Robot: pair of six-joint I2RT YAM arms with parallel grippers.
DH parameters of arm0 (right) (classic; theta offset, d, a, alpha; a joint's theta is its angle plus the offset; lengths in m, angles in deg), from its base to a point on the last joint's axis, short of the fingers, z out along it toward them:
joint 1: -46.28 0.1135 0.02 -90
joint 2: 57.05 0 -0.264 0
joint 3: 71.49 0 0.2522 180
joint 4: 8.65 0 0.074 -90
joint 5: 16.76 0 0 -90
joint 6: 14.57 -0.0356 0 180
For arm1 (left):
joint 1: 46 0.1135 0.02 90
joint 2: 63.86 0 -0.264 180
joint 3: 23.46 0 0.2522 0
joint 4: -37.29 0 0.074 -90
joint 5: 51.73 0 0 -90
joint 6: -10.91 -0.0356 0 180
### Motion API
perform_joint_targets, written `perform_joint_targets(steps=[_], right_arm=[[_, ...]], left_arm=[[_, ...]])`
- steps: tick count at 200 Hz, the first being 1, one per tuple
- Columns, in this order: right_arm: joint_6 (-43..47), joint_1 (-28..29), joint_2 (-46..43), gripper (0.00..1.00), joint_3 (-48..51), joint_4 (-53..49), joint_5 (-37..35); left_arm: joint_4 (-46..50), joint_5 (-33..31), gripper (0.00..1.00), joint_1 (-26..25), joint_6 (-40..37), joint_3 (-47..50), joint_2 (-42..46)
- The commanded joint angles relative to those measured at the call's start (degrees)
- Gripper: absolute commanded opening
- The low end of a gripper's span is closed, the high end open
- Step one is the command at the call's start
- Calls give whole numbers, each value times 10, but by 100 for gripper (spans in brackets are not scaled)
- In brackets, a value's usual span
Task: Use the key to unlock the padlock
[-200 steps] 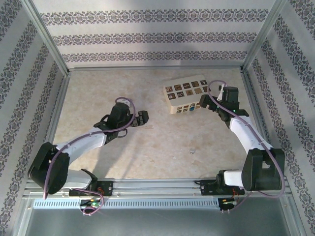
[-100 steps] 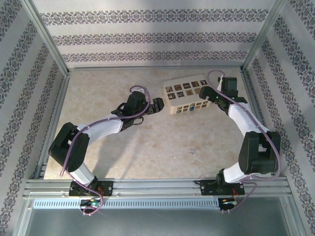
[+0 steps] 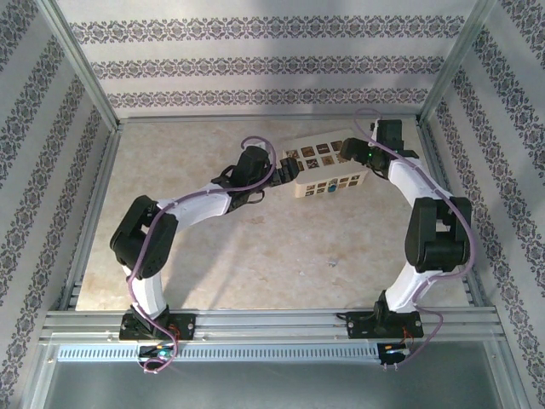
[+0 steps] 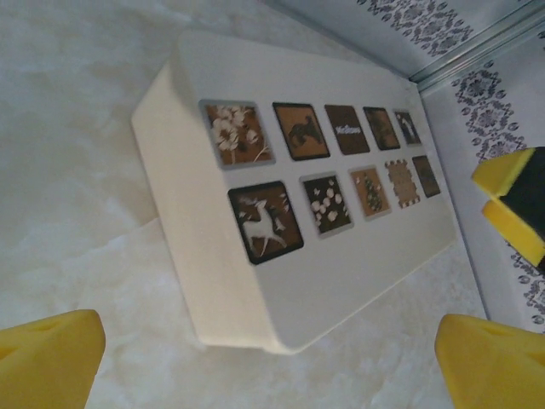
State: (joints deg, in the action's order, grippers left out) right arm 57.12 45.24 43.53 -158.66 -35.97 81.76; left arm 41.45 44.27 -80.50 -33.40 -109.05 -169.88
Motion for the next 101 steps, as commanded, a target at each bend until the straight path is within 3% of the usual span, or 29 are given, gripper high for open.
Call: perform_joint_targets(steps=[1, 101], right_arm=[[2, -7, 25, 98, -40, -17, 7], [16, -12, 130, 98, -156, -53, 80]], left_arm=[[22, 12, 100, -8, -4, -35, -22], [99, 36, 100, -19, -3, -151, -122]])
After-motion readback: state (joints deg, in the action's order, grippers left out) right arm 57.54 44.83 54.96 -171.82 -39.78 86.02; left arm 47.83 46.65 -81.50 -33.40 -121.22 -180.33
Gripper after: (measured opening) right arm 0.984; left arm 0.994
